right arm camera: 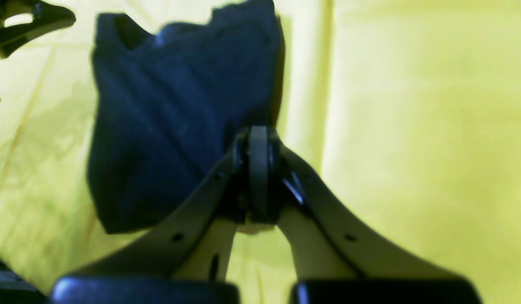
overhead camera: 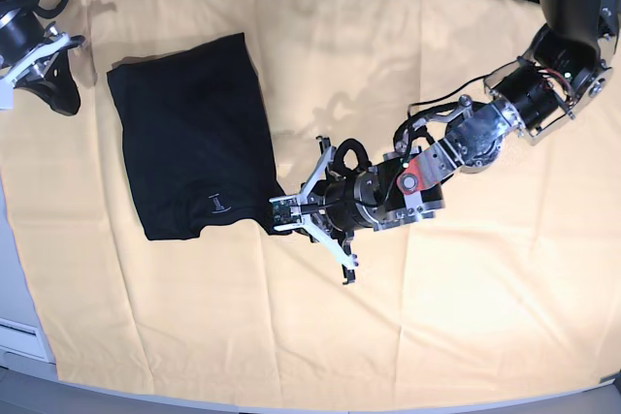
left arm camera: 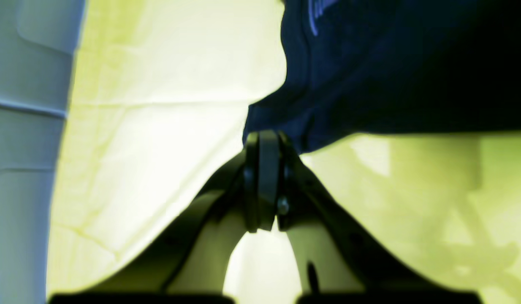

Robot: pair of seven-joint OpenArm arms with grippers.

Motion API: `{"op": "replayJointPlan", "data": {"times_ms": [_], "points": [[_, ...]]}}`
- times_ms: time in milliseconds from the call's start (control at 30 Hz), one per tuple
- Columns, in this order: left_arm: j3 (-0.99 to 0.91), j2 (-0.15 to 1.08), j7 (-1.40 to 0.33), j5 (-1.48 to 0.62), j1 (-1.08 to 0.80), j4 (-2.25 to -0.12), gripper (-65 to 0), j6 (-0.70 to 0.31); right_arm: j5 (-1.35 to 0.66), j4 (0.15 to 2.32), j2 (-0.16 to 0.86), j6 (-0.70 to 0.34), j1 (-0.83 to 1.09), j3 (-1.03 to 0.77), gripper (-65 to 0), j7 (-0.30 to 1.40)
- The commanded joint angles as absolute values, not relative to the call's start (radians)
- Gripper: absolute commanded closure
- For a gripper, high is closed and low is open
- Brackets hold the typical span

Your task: Fold the T-shirt properly

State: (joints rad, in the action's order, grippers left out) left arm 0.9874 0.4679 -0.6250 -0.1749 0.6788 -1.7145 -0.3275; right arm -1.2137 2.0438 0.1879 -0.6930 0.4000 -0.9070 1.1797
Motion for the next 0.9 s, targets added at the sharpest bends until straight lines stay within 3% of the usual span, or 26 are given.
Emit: {"op": "replayJointPlan", "data": {"times_ms": [0, 200, 367, 433, 533, 867], "points": [[0.974, 0.493, -0.616, -0.171, 0.702, -1.765, 0.0, -0.321, -1.258, 2.062, 0.215, -0.698, 0.399, -0.914, 0.0, 1.148], [0.966, 0.654, -0.638, -0.171, 0.624, -1.987, 0.0, -0.32, -1.484, 2.062, 0.269, -0.698, 0.402, -0.915, 0.0, 1.26], [0.895, 0.783, -0.659, -0.172, 0.468, -2.132, 0.0, -0.299, -1.484, 2.068, 0.269, -0.698, 0.416, -0.915, 0.0, 1.348], [0.826, 0.82, -0.675, -0.181, 0.39, -2.167, 0.0, -0.242, -1.484, 2.074, 0.269, -0.698, 0.435, -0.915, 0.0, 1.345], [0.676, 0.849, -0.694, -0.241, 0.254, -2.213, 0.0, -0.234, -1.484, 2.094, 0.269, -0.698, 0.48, -0.915, 0.0, 1.347], [0.171, 0.853, -0.752, -0.437, -0.239, -2.356, 0.0, -0.343, -1.484, 2.244, 0.269, -0.698, 0.676, -0.917, 0.0, 1.356]]}}
